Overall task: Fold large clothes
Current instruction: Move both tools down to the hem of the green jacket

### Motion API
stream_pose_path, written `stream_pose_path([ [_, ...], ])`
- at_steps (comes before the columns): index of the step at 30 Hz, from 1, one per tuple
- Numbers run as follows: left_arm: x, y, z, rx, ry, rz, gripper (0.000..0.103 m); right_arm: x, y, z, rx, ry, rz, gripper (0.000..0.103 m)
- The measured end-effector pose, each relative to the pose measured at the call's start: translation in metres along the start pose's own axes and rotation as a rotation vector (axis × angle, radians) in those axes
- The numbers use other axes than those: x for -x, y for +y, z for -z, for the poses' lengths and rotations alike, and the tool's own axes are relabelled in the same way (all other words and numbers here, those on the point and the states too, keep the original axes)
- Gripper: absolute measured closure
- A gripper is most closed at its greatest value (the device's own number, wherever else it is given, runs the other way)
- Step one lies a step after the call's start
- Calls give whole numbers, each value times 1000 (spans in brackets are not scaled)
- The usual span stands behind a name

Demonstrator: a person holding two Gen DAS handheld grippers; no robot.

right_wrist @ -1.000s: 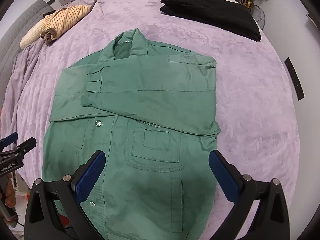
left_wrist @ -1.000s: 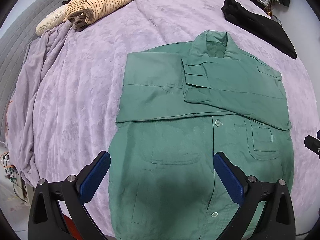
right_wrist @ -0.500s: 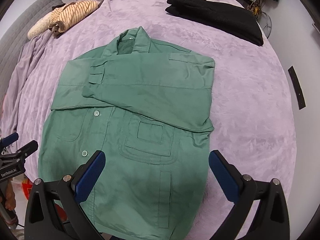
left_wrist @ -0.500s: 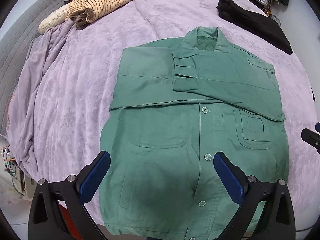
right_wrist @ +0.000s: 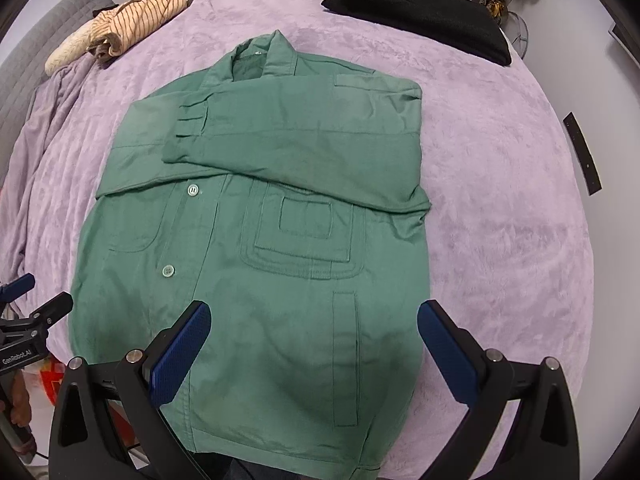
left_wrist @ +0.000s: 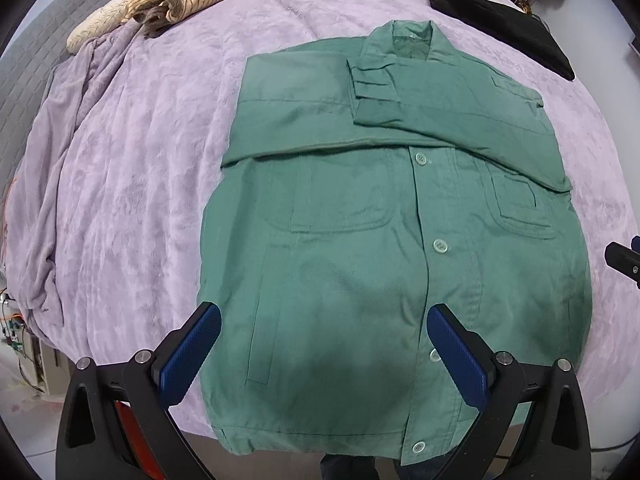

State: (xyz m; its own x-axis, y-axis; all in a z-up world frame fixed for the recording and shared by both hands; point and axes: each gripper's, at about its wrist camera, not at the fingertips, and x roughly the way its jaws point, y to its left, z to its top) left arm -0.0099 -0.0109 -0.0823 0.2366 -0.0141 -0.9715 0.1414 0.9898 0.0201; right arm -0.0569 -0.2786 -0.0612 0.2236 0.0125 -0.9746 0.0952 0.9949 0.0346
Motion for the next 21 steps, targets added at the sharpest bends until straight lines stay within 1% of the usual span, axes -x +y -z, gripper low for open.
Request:
stream_pose_path([
  [4, -11, 14, 27, 2, 26, 1, 0, -9, 5, 28, -21, 35, 16, 0],
  [7, -17, 25, 48, 6, 47, 1, 0, -12, 8, 49, -38, 48, 5, 0],
  [10, -21, 34, 65, 11, 61, 1, 0, -14, 9, 70, -86, 63, -39, 0],
  [12, -21, 40, 74, 15, 63, 2, 0, -17, 5, 83, -149, 73, -98, 0],
  [15, -21, 49, 83, 18, 63, 2, 0, -21, -4, 100, -240, 95, -155, 0],
  [17, -21, 53, 87, 23, 62, 3, 0, -22, -9, 109, -282, 103, -172, 0],
  [21, -21, 58, 94, 27, 58, 9, 0, -21, -18, 124, -326, 107, -174, 0],
])
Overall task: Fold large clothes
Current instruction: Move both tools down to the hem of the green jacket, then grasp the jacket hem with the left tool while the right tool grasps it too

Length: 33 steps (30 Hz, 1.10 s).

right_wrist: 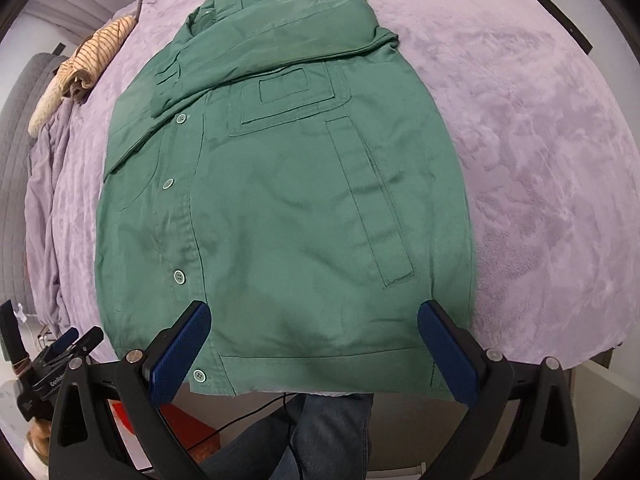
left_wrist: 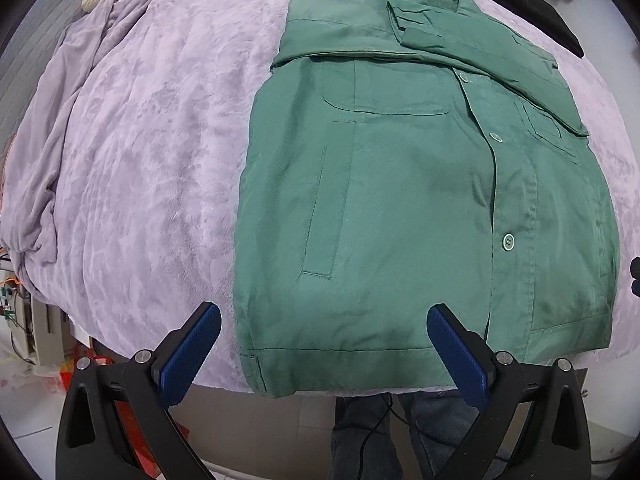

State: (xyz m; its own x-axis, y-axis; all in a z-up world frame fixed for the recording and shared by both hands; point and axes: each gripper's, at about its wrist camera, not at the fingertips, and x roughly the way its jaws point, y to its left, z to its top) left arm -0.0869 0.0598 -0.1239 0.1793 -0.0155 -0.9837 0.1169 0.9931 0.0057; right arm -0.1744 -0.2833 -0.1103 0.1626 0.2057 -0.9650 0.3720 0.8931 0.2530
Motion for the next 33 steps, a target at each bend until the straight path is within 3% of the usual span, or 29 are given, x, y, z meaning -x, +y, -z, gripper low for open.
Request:
stream_pose_path([
  [5, -7, 12, 6, 17, 10, 10, 0, 2, -19, 8, -84, -8, -85, 0],
  [13, -36, 67, 20, 182, 59, 82, 0, 0, -79, 31, -277, -29, -186, 0],
  [22, -83, 85, 36, 296, 173, 271, 0, -23, -147, 60, -479, -39, -281, 3],
  [27, -95, 72, 38, 270, 203, 311, 0, -54, -149, 74, -560, 13, -439, 3],
  [33, -97, 68, 35, 274, 203, 345, 1, -52, -121, 66, -558, -45, -657, 3],
])
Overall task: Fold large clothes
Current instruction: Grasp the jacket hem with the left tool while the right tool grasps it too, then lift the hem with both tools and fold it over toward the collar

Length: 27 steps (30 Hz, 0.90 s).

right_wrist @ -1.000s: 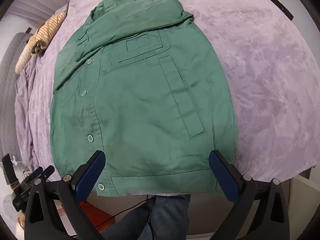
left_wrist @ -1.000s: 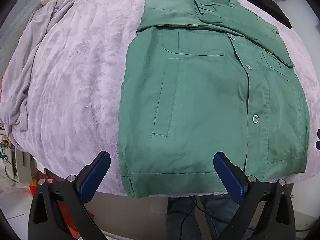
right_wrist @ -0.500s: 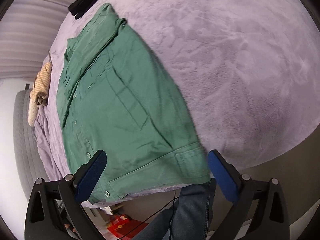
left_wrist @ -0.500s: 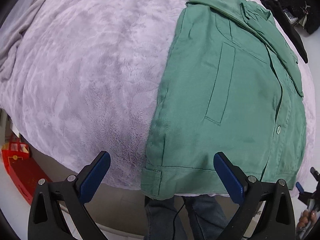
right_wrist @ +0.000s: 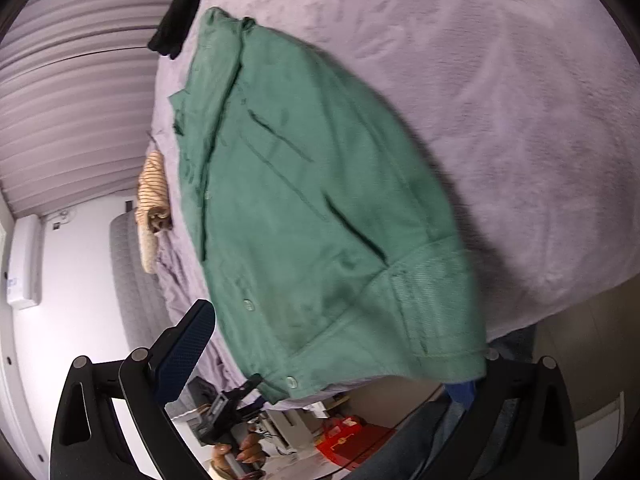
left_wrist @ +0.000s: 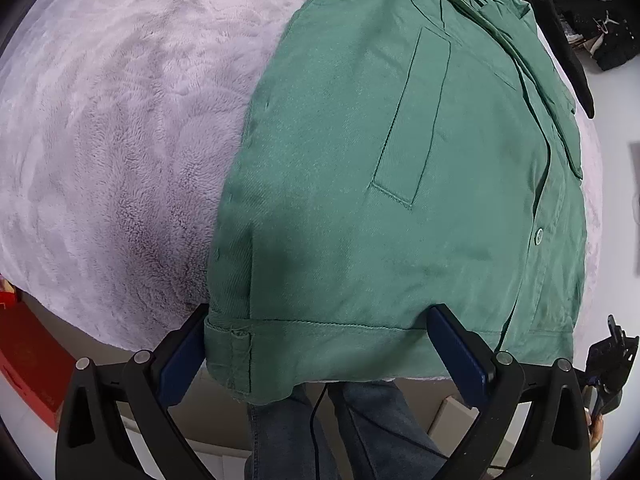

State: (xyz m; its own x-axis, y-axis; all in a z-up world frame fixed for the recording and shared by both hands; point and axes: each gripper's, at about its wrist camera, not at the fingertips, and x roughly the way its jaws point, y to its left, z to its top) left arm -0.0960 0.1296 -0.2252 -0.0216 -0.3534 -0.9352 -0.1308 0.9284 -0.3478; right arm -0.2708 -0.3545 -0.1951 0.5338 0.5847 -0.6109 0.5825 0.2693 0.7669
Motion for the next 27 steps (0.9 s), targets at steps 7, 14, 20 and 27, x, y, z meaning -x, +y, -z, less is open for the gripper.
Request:
stream_pose_path([
  [7, 14, 12, 1, -7, -4, 71, 60, -7, 4, 1, -16, 7, 11, 5],
  [14, 58, 11, -6, -15, -34, 273, 75, -8, -2, 0, -51, 24, 16, 96],
  [20, 108, -17, -45, 3, -134, 390, 75, -2, 60, -28, 37, 21, -167, 96],
  [27, 145, -74, -155, 0, -288, 400, 75, -32, 166, -107, 169, 36, -252, 96],
])
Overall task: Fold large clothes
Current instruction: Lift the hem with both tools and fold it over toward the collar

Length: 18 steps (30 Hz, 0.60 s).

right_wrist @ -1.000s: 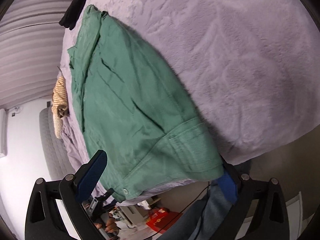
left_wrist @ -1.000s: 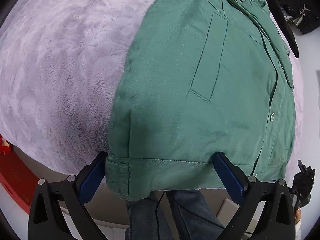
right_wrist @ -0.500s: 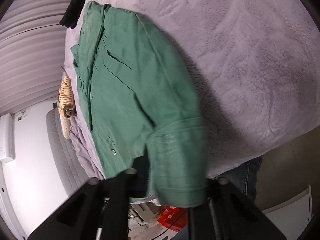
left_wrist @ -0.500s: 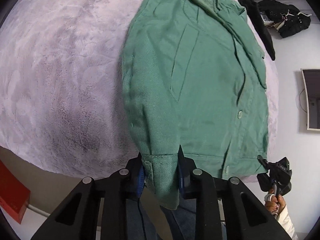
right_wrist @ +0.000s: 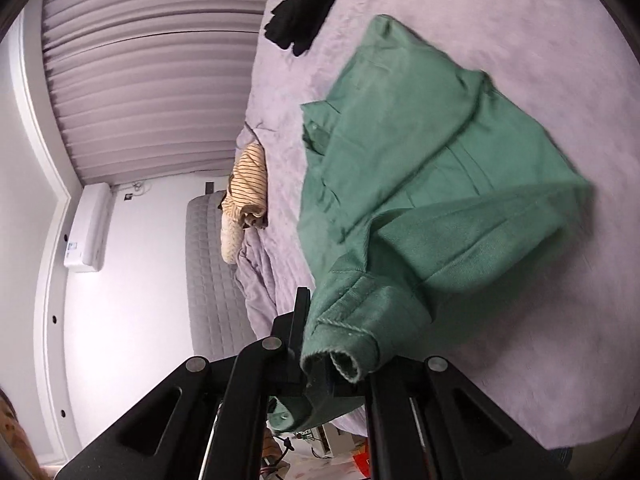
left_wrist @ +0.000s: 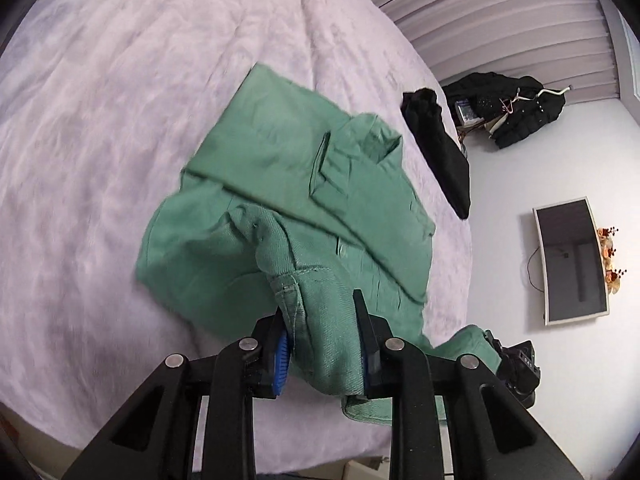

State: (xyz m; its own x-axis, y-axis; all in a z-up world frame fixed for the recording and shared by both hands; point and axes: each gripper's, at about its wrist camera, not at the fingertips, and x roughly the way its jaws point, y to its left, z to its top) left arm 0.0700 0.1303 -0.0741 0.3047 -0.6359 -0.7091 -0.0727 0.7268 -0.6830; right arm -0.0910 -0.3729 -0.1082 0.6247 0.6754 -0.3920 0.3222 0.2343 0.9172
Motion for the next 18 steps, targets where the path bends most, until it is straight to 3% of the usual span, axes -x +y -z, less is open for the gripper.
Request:
stream_pose_path([
  [5, -27, -22, -77, -11, -85, -58, 75, -47, 43, -80, 66, 31, -21, 96],
  [8, -60, -20, -115, -6, -105, -107, 75, -79, 57, -131, 114, 54, 22, 96],
  [12, -106, -9, -155, 0, -75, -174, 75, -126, 48, -185, 114, 91, 135, 96],
  [18, -156, 10, -179, -31, 11, -294, 75, -159, 20, -215, 74, 69, 237, 96],
])
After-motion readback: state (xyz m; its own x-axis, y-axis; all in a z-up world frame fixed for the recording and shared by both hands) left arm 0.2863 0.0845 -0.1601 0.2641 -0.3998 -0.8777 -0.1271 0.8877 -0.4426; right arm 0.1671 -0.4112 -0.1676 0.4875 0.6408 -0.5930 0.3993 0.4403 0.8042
